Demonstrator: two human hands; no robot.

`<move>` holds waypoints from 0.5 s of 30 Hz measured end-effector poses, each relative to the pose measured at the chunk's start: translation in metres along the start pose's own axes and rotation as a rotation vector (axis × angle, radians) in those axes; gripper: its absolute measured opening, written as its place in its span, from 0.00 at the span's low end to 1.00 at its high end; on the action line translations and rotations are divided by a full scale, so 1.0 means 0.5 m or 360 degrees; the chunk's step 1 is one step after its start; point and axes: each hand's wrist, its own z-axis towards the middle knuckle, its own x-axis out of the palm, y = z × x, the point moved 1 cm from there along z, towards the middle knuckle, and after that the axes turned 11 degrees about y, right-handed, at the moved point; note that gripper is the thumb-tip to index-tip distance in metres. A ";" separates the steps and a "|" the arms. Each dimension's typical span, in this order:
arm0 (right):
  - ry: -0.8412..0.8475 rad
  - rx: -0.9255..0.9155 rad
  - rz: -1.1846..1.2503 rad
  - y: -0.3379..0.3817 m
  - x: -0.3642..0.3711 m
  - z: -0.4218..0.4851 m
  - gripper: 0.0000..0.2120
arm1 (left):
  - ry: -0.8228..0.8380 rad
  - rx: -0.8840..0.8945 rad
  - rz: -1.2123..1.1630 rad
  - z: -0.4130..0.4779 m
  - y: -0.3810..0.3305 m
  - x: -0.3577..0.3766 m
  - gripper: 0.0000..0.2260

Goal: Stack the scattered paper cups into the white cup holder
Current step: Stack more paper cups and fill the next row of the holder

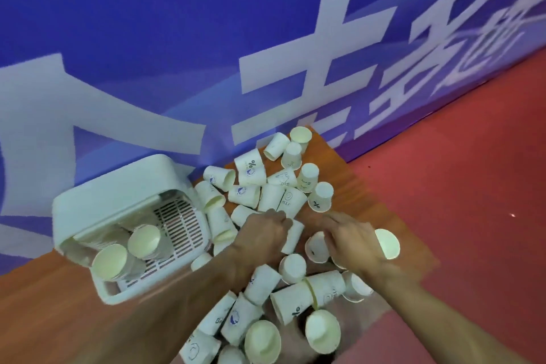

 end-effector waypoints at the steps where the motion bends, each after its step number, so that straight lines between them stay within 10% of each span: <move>1: -0.0006 0.0027 0.0025 -0.033 0.000 -0.013 0.11 | 0.0004 0.0014 0.0038 0.029 -0.019 0.000 0.07; 15: 0.0266 0.0217 0.0012 -0.292 0.090 -0.105 0.15 | 0.0440 0.0527 -0.0011 0.271 -0.225 0.056 0.21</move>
